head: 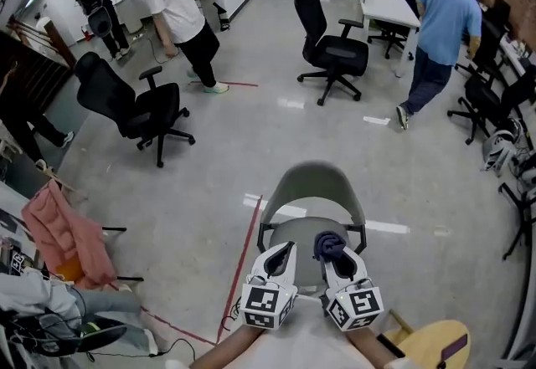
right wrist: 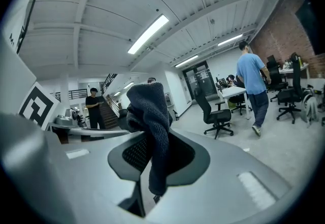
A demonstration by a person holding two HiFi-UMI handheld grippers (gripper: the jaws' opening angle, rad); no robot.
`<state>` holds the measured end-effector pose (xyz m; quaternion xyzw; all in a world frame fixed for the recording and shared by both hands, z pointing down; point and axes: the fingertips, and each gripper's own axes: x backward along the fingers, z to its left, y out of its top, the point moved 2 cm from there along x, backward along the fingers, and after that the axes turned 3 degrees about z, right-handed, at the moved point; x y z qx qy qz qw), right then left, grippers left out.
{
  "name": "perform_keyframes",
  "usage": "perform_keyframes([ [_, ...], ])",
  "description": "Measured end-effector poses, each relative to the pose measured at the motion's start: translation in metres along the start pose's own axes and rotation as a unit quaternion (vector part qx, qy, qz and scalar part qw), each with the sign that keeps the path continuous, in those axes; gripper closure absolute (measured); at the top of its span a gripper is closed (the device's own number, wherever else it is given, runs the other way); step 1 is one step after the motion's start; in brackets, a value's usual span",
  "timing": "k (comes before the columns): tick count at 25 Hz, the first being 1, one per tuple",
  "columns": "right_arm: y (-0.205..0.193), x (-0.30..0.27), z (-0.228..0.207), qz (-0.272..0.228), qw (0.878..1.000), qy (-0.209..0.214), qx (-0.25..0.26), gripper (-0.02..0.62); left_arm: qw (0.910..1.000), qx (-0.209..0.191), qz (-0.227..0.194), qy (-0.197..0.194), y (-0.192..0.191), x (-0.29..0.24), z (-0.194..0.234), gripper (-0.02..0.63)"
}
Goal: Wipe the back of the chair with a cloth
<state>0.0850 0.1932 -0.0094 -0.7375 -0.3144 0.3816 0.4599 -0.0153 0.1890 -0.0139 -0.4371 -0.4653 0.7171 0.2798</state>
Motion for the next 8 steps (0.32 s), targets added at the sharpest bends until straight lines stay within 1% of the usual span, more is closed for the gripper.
perform_keyframes([
  [8,0.0024,0.0014,-0.0044,-0.002,1.000,0.008,-0.001,0.514,0.9999,0.002,0.003,0.011,-0.0022,-0.0035,-0.0032,0.604],
])
